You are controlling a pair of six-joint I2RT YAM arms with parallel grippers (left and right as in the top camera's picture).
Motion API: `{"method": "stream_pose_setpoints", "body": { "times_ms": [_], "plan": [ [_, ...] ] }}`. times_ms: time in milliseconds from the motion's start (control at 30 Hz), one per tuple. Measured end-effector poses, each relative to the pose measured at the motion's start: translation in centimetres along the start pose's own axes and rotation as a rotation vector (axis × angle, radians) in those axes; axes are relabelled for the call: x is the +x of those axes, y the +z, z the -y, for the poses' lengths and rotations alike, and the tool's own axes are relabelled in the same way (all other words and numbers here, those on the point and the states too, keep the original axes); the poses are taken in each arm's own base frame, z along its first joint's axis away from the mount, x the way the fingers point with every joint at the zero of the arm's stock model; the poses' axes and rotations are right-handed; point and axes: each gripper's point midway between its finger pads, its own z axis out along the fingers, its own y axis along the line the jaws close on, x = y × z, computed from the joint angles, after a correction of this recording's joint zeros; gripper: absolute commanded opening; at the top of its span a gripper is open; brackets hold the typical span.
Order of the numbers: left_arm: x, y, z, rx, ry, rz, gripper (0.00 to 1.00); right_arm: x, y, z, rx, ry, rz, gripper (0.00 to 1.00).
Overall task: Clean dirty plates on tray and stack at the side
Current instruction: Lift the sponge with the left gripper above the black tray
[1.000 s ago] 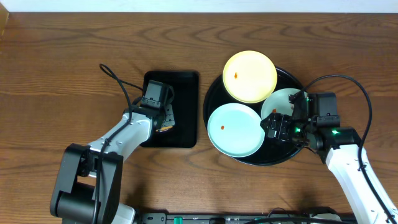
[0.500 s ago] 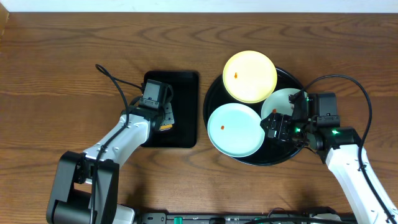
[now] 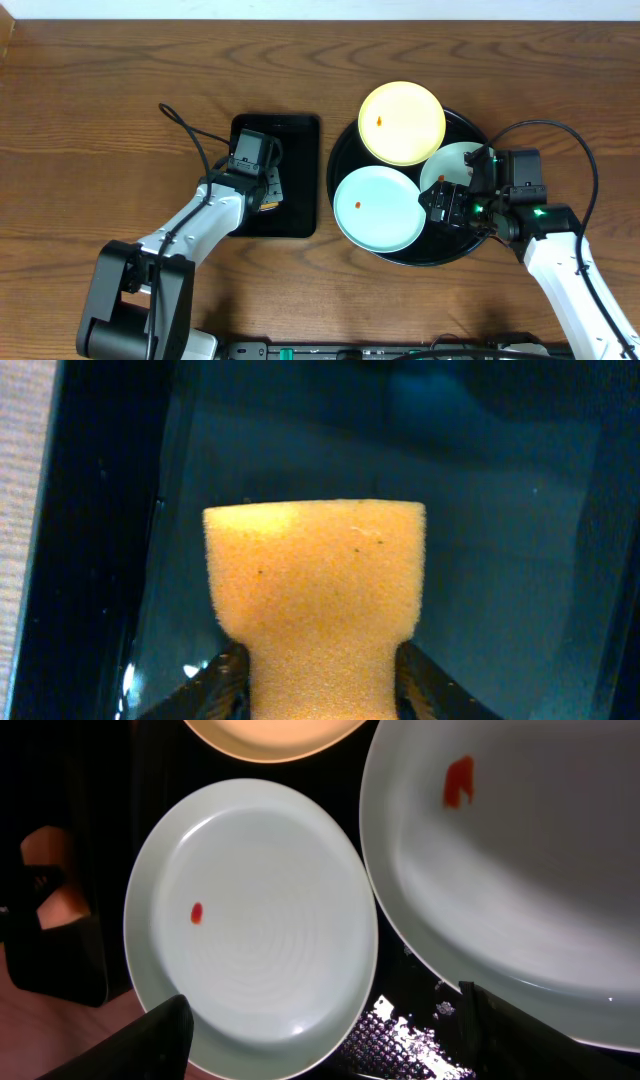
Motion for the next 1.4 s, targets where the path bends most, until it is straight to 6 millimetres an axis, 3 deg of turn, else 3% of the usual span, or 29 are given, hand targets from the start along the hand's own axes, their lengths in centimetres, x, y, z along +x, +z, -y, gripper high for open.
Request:
{"method": "stream_pose_setpoints", "body": {
  "times_ms": [167,233,267,500,633,733,833,1000,1400],
  "plan": [
    [-0.1,0.3,0.1,0.001,-0.006,0.002,0.24,0.0,0.0,0.0,0.0,0.0,-0.001,0.83],
    [-0.1,0.4,0.1,0.0,-0.005,0.002,0.09,0.0,0.0,0.0,0.0,0.0,-0.001,0.83],
    [-0.1,0.4,0.1,0.001,-0.012,0.002,0.08,0.0,0.0,0.0,0.0,0.0,-0.001,0.83],
    [0.0,0.6,0.1,0.001,-0.005,0.001,0.07,0.0,0.0,0.0,0.0,0.0,-0.001,0.85],
    [0.1,0.2,1.1,0.058,0.025,-0.015,0.07,0.0,0.0,0.0,0.001,0.001,-0.001,0.86],
    [-0.3,-1.3,2.9,0.161,0.057,-0.004,0.07,0.1,0.0,0.0,-0.001,0.001,-0.003,0.79],
    [-1.5,-4.1,4.3,0.245,0.074,0.047,0.08,0.3,0.0,-0.2,-0.012,-0.002,-0.013,0.64],
    [-3.1,-7.2,5.5,0.317,0.094,0.121,0.07,0.6,0.1,-0.2,-0.02,0.006,-0.023,0.61],
    [-2.8,-7.2,5.6,0.326,0.095,0.105,0.08,2.1,0.8,-1.1,-0.031,-0.032,-0.064,0.58]
  ]
}}
